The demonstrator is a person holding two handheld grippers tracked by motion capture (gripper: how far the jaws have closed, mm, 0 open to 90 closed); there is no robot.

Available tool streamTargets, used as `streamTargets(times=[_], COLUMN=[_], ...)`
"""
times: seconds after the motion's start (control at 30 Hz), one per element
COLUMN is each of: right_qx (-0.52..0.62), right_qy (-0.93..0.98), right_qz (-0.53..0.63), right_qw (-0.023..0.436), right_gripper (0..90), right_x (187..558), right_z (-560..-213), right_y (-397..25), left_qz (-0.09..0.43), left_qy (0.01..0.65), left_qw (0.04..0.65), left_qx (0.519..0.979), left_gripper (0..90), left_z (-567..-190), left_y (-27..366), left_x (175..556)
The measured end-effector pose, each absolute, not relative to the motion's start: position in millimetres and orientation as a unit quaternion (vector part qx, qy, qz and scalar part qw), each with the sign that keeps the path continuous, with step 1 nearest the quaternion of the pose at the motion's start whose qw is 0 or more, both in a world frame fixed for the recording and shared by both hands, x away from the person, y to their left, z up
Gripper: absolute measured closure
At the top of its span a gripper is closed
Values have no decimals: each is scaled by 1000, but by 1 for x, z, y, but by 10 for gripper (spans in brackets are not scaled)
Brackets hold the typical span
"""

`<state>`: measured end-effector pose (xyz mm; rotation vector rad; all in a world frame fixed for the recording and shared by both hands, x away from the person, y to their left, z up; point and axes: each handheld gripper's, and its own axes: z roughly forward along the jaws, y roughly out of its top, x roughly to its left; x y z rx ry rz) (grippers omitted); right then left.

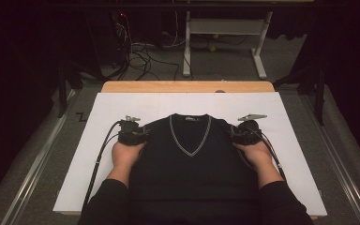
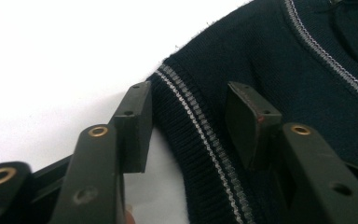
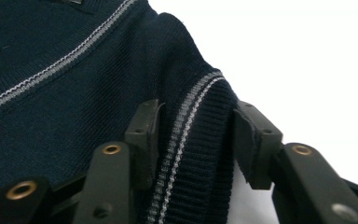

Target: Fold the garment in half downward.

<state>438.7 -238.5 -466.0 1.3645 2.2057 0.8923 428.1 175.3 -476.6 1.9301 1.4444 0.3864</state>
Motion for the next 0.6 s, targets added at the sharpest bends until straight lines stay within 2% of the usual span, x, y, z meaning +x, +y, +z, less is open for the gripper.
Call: streamTargets(times=[0.23,0.6], right_qx=[482,474], right_qy=[791,796], right_qz=[323,325], right_qw=[195,191], right_gripper=[669,774], right_x=[437,436], right_z=[-466,-466], right_y=[-237,-234], left_qz=[133,117], left_qy=[546,544], left_qw=[354,361], left_qx=[748,749], left_gripper=[646,718], left_z=[-477,-476], left_y=[175,176], left_x=[427,427])
